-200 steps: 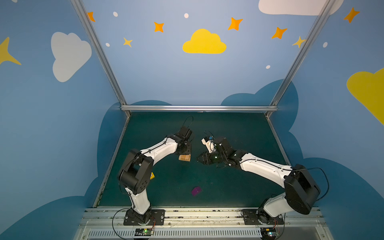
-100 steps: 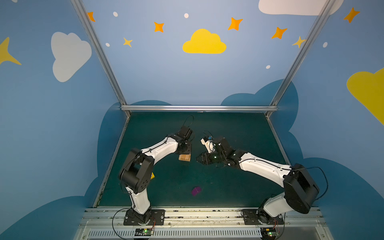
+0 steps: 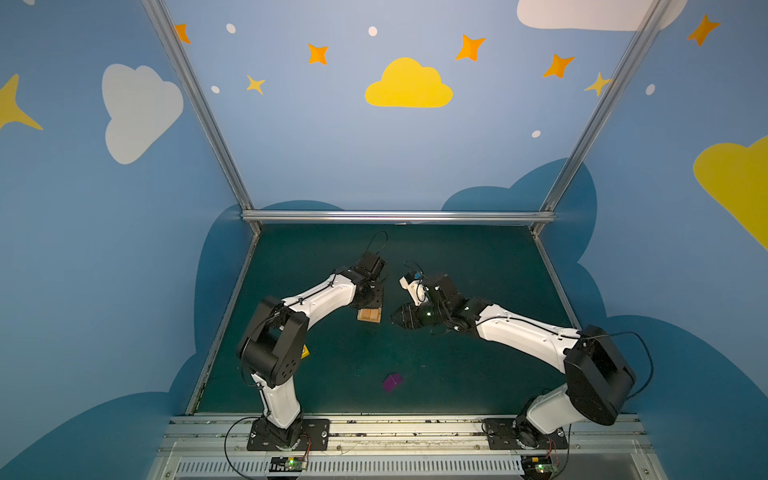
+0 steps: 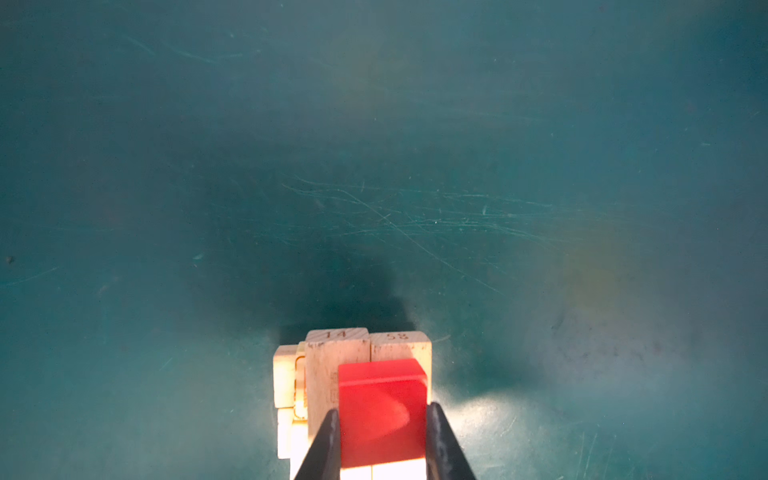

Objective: Build the wood block tower
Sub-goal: 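Lower the red cube onto the top of the wooden stack with the left gripper, then open the left gripper off the red cube and raise it from the stack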

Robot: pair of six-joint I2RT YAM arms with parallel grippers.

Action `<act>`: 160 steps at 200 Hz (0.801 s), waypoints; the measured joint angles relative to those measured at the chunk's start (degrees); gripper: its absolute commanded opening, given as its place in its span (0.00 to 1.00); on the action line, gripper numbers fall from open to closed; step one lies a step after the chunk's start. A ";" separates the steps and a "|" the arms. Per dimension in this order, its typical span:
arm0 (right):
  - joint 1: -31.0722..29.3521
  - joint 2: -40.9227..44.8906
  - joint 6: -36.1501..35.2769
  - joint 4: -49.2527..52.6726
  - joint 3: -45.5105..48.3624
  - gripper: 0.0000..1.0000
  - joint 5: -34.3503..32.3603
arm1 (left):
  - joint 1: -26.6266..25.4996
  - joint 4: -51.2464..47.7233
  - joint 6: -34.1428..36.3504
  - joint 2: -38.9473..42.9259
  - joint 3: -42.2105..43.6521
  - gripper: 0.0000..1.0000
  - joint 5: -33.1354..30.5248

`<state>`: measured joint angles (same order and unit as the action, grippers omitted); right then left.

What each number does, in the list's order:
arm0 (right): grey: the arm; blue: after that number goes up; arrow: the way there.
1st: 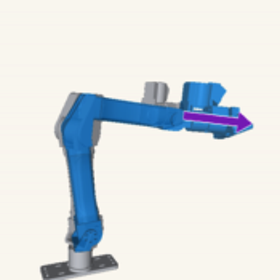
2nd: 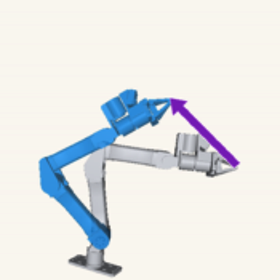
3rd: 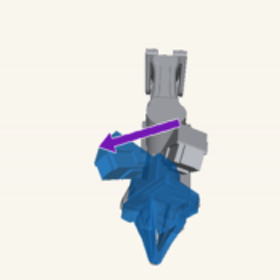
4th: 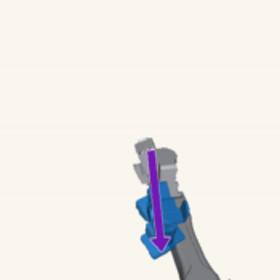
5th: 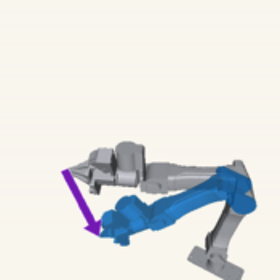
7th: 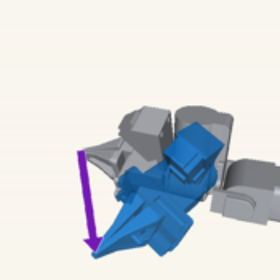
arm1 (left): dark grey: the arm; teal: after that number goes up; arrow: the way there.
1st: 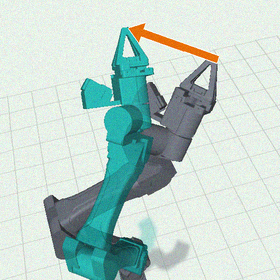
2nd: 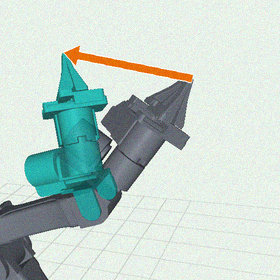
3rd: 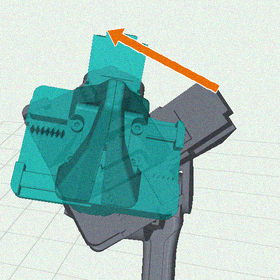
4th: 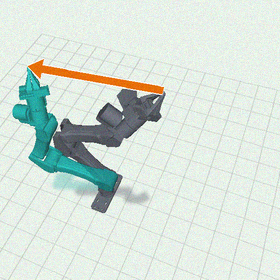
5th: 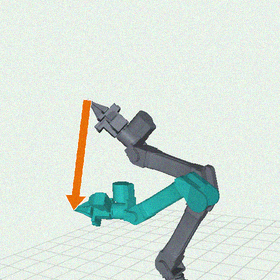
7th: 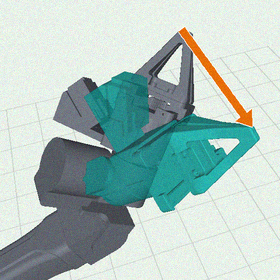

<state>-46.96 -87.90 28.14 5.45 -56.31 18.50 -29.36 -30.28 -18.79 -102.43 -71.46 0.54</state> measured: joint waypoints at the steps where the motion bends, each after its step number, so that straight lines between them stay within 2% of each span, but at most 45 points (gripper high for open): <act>1: -0.02 0.00 0.00 0.00 0.00 0.44 0.00 | 0.00 0.00 0.00 0.00 0.00 0.18 0.00; 63: -0.46 -0.26 -0.07 0.13 -0.02 0.44 -0.02 | 0.00 -0.46 0.15 0.15 0.00 0.19 -0.02; 99: -0.57 -0.28 -0.09 0.20 -0.04 0.44 -0.04 | 0.02 -0.68 0.17 0.22 0.00 0.33 0.00; 160: -0.83 -0.70 -0.13 0.92 -1.01 0.43 -0.09 | 0.11 -0.81 0.39 0.22 0.00 0.42 0.04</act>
<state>-47.79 -88.60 28.01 6.37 -57.32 18.41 -29.26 -31.09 -18.39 -102.21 -71.46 0.58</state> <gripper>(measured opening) 0.435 0.410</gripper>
